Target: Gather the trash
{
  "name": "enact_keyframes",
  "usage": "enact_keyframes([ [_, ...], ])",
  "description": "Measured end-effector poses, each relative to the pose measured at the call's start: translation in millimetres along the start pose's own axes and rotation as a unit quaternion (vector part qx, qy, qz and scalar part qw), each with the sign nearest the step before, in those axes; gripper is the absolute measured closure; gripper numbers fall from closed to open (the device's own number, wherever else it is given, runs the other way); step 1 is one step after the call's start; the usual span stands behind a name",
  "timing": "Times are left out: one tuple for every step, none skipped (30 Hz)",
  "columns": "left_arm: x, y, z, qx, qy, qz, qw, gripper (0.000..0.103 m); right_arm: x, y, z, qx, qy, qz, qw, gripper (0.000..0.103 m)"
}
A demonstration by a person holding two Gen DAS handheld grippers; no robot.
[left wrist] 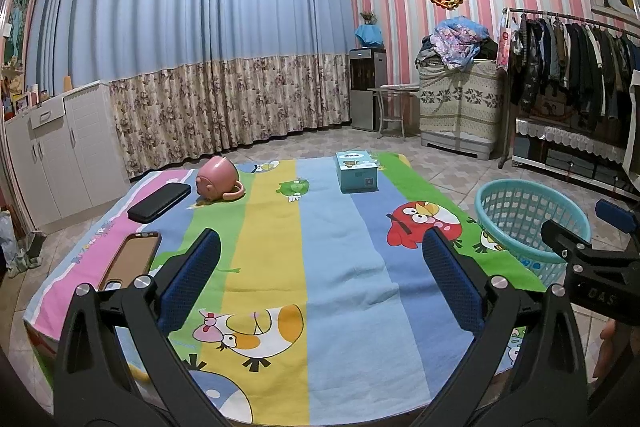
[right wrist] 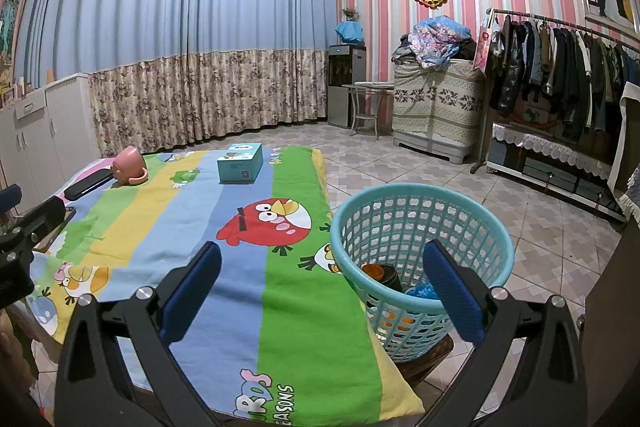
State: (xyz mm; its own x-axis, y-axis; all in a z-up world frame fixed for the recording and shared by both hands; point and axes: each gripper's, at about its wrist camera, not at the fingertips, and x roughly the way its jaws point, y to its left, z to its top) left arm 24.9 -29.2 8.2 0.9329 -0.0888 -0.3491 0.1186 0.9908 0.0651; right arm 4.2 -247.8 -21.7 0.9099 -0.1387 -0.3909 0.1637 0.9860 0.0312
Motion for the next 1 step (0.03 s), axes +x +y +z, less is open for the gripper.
enact_keyframes([
  [-0.6,0.8,0.0,0.0,0.0,-0.001,1.0,0.005,-0.1,-0.5,0.1,0.0,0.0,0.0,1.0,0.004],
])
